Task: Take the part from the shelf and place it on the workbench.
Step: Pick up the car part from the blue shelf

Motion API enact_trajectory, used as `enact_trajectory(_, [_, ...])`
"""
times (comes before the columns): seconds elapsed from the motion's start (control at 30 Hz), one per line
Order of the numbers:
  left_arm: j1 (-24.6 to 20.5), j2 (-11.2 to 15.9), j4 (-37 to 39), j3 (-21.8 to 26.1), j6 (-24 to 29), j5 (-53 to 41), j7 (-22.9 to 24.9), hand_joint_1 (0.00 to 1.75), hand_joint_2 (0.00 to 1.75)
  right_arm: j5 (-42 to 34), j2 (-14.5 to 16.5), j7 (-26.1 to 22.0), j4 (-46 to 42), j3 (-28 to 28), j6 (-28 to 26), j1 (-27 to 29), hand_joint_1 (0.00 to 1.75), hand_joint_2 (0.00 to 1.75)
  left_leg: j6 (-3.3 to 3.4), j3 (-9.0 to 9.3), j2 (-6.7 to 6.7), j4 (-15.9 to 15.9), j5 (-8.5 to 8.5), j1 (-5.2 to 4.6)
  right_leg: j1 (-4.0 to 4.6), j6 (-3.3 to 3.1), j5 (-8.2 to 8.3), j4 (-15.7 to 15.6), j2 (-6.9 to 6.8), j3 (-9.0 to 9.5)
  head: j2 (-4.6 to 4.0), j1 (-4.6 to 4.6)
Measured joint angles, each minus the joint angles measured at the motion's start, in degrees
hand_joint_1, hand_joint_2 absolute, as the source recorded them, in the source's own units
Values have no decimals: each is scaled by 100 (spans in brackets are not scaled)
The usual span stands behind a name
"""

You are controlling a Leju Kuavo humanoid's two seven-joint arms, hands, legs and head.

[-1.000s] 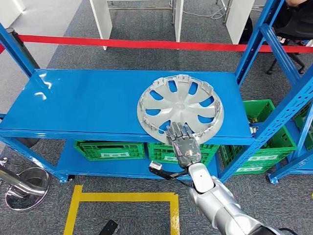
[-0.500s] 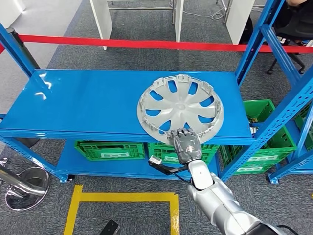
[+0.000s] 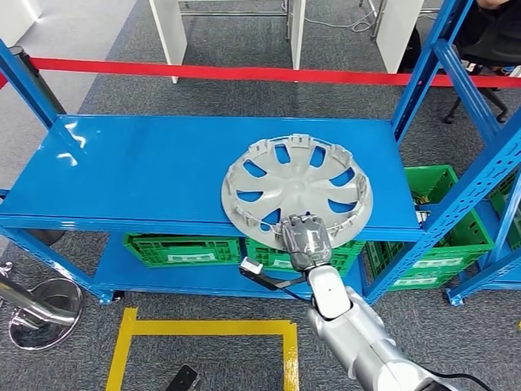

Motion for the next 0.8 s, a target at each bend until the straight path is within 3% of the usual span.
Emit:
enact_trajectory(0.37, [4,-2,0,7,19,16,-17,0,0,38,-191,210,-1714,497,8,452,175,175,0,-17,0,0,0,0,0,0,0,0,-1,-14,0,0])
enact_trajectory(0.8, [7,-5,0,73,87,80,-52,0,0,41,-818,415,-3923,1055,10,714,175,175,0,-27,1,1,0,0,-1,0,0,0,2,-25,0,1])
